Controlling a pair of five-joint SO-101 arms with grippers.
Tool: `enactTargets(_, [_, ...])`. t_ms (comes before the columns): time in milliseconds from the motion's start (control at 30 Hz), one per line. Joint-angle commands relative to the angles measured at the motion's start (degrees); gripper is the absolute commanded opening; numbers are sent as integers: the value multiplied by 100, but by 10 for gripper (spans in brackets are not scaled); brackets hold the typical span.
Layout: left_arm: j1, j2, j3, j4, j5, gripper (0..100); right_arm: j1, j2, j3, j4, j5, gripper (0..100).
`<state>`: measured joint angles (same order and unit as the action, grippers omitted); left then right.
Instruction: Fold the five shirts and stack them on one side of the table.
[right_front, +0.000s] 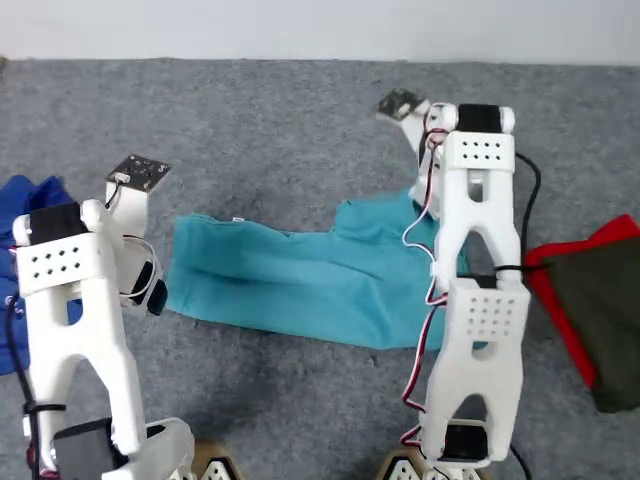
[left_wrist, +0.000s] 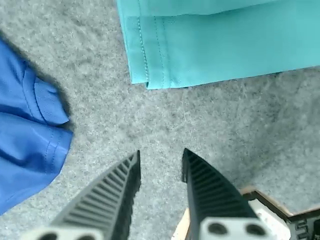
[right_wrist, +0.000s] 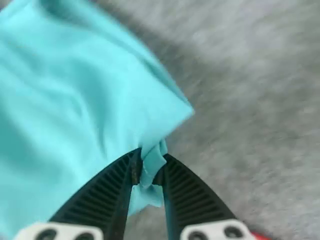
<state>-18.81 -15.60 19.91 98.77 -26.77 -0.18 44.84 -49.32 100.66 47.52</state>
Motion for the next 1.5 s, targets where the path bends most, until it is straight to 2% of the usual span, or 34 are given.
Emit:
enactTargets(0, [53,-211,-4,167,-53,130,-145,-1244,1468,242,457,9])
enactTargets(300, [62,-211,13,167,-53,130,-901,-2958,4105,207,844,9])
enactTargets(500, [53,-211,13,167,-62,130,-743,-3099,4598,48,686,16])
enactTargets(567, [62,-211,13,167,-62,130,-716,-3257,4554,40,510,51])
enactTargets(767, [70,-211,22,158,-70,130,-892,-3952,4589,233,369,243])
enactTargets(867, [62,-211,22,158,-70,130,-954,-4418,4598,233,369,227])
enactTargets(1033, [62,-211,22,158,-70,130,-1007,-4919,4563,31,352,134])
enactTargets(1100, [62,-211,22,158,-70,130,-875,-4822,4580,-655,-88,89])
enactTargets(1200, [62,-211,22,158,-70,130,-646,-4312,4580,-1974,-1468,8])
enactTargets(1300, [62,-211,22,167,-70,130,-620,-3512,4527,-2879,-2532,13])
enactTargets(1467, [26,-211,22,176,-62,130,-690,-1965,3525,-2835,-2681,9])
